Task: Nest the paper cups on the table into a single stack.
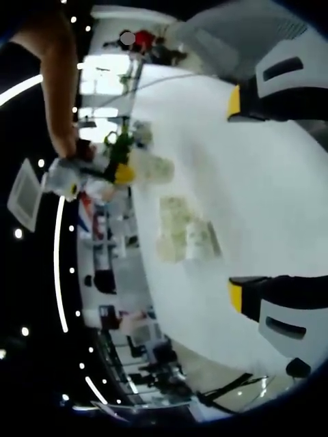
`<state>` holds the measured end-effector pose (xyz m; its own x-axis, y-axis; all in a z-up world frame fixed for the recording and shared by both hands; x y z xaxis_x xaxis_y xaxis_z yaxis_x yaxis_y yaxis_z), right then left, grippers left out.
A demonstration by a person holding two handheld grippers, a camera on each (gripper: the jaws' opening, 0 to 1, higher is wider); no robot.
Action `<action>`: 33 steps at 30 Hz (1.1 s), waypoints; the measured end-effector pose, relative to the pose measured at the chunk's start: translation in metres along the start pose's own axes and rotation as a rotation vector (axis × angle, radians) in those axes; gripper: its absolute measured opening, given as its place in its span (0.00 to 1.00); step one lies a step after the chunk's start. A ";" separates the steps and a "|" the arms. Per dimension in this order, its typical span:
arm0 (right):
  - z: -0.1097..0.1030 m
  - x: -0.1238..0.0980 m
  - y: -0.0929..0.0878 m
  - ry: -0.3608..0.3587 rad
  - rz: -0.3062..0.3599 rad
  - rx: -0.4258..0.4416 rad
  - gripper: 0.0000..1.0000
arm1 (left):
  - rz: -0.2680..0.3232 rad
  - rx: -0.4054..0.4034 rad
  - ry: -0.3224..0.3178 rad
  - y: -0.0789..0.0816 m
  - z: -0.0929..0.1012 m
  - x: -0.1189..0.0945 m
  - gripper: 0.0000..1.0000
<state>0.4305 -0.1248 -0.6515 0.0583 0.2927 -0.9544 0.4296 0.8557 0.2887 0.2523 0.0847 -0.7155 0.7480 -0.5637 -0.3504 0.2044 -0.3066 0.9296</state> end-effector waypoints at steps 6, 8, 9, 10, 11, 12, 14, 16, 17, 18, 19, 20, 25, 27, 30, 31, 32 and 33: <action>-0.010 0.007 0.001 0.021 0.007 0.014 0.00 | 0.010 -0.003 -0.004 0.002 0.001 0.000 0.95; -0.015 0.010 0.000 0.028 0.003 0.019 0.00 | 0.004 0.002 -0.008 0.000 0.001 0.000 0.95; -0.018 0.013 -0.002 0.033 -0.001 0.021 0.00 | 0.001 0.003 -0.012 0.000 0.002 0.001 0.96; -0.021 0.016 -0.003 0.033 -0.006 0.020 0.00 | 0.003 0.005 -0.016 0.001 0.002 0.001 0.96; -0.023 0.017 -0.004 0.034 -0.009 0.020 0.00 | 0.006 0.010 -0.018 0.001 0.003 0.001 0.97; -0.027 0.019 -0.006 0.040 -0.013 0.020 0.00 | 0.004 0.013 -0.019 0.001 0.004 0.001 0.97; -0.032 0.023 -0.009 0.052 -0.017 0.025 0.00 | 0.001 0.017 -0.020 0.001 0.004 0.001 0.98; -0.038 0.027 -0.011 0.062 -0.011 0.040 0.00 | 0.003 0.019 -0.024 0.001 0.005 0.002 0.98; -0.041 0.028 -0.012 0.066 -0.007 0.045 0.00 | 0.002 0.021 -0.025 0.001 0.005 0.002 0.98; -0.045 0.031 -0.014 0.070 -0.007 0.042 0.00 | -0.003 0.025 -0.026 0.001 0.005 0.002 0.98; -0.048 0.032 -0.016 0.074 -0.007 0.040 0.00 | -0.007 0.026 -0.026 0.000 0.006 0.002 0.98; -0.052 0.034 -0.017 0.078 -0.005 0.040 0.00 | -0.009 0.025 -0.028 0.000 0.006 0.002 0.98; -0.066 0.043 -0.024 0.101 0.010 0.066 0.00 | -0.019 0.030 -0.031 -0.001 0.007 0.003 0.98; -0.071 0.046 -0.027 0.107 0.016 0.078 0.00 | -0.020 0.033 -0.033 -0.001 0.008 0.003 0.98; -0.076 0.051 -0.032 0.115 0.027 0.096 0.00 | -0.024 0.038 -0.033 -0.001 0.008 0.003 0.98; -0.077 0.053 -0.033 0.116 0.027 0.097 0.00 | -0.023 0.039 -0.031 -0.001 0.008 0.003 0.98; -0.078 0.054 -0.034 0.117 0.027 0.099 0.00 | -0.023 0.039 -0.030 -0.001 0.008 0.003 0.98; -0.080 0.056 -0.035 0.118 0.027 0.100 0.00 | -0.024 0.039 -0.028 -0.001 0.007 0.003 0.98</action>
<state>0.3467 -0.1049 -0.7087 -0.0327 0.3680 -0.9293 0.5173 0.8018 0.2993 0.2498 0.0777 -0.7184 0.7250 -0.5771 -0.3759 0.1968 -0.3495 0.9160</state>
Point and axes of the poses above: the point that each gripper's makers call its tool centre point, and the gripper's own axes: x roughly forward along the fingers, z roughly to its right, y roughly out of its top, the point moved 5 cm from there along -x, roughly backward along the fingers, and after that the axes turned 7 degrees about x, right-handed, at the moved point
